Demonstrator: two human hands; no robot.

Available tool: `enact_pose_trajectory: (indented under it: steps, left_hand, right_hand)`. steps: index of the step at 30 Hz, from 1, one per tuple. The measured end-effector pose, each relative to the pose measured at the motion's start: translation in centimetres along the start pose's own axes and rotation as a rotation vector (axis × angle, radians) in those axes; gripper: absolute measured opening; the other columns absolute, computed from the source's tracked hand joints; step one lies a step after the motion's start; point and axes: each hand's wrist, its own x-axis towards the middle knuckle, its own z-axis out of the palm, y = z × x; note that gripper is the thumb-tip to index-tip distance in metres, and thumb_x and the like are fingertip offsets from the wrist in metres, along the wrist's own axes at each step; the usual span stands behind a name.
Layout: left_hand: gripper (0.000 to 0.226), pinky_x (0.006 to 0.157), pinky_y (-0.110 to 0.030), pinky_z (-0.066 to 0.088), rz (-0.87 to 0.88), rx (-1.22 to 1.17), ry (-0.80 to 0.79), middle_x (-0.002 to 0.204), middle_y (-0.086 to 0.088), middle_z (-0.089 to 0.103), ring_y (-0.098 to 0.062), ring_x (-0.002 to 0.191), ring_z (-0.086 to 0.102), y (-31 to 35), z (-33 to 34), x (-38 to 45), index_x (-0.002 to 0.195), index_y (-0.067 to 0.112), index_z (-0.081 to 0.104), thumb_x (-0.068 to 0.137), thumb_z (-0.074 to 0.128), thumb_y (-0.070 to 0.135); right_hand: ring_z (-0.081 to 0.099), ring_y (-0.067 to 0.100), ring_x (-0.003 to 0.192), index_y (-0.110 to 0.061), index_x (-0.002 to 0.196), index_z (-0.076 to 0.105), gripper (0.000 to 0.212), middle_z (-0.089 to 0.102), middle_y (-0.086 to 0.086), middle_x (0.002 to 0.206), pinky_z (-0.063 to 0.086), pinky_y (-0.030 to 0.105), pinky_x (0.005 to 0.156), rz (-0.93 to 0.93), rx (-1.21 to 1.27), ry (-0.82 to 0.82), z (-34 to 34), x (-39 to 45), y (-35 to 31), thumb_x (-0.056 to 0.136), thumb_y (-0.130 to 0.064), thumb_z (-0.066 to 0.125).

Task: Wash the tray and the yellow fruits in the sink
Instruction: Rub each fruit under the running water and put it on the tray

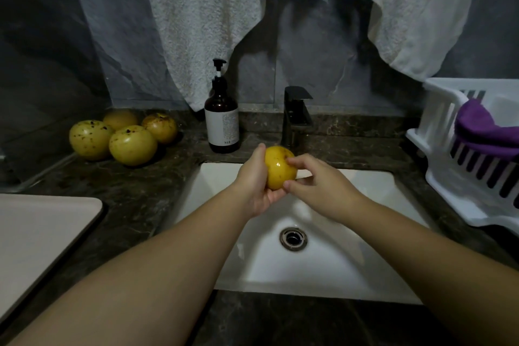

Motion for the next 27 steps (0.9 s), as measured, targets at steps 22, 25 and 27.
enact_pose_trajectory:
  steps: [22,25,27]
  left_hand:
    - [0.053,0.057,-0.03,0.061,0.055,0.03,-0.062,0.12,-0.02,0.065,-0.033,0.089,0.071,-0.3,0.7,0.0,0.137,0.021,0.057,0.091,0.076,0.038]
    - [0.05,0.056,-0.025,0.059,0.13,0.048,-0.09,0.12,-0.02,0.064,-0.032,0.085,0.073,-0.5,1.0,0.2,0.133,0.029,0.053,0.091,0.079,0.025]
    - [0.042,0.051,-0.022,0.056,0.145,0.059,-0.095,0.118,-0.02,0.065,-0.031,0.08,0.074,-0.4,1.1,0.1,0.125,0.033,0.054,0.092,0.078,0.021]
  right_hand:
    - [0.057,0.0,0.09,-0.042,0.113,0.053,0.011,0.059,-0.017,0.103,0.043,0.025,0.067,0.092,0.121,0.393,-3.5,2.9,-1.3,0.103,-0.041,0.05]
    - [0.055,-0.003,0.095,-0.039,0.126,0.058,0.026,0.058,-0.022,0.106,0.04,0.021,0.071,0.083,0.084,0.381,-4.0,4.6,-1.8,0.103,-0.043,0.048]
    - [0.055,0.003,0.105,-0.035,0.134,0.059,0.033,0.062,-0.012,0.122,0.041,0.024,0.076,0.103,0.081,0.363,-4.3,5.9,-1.9,0.104,-0.042,0.047]
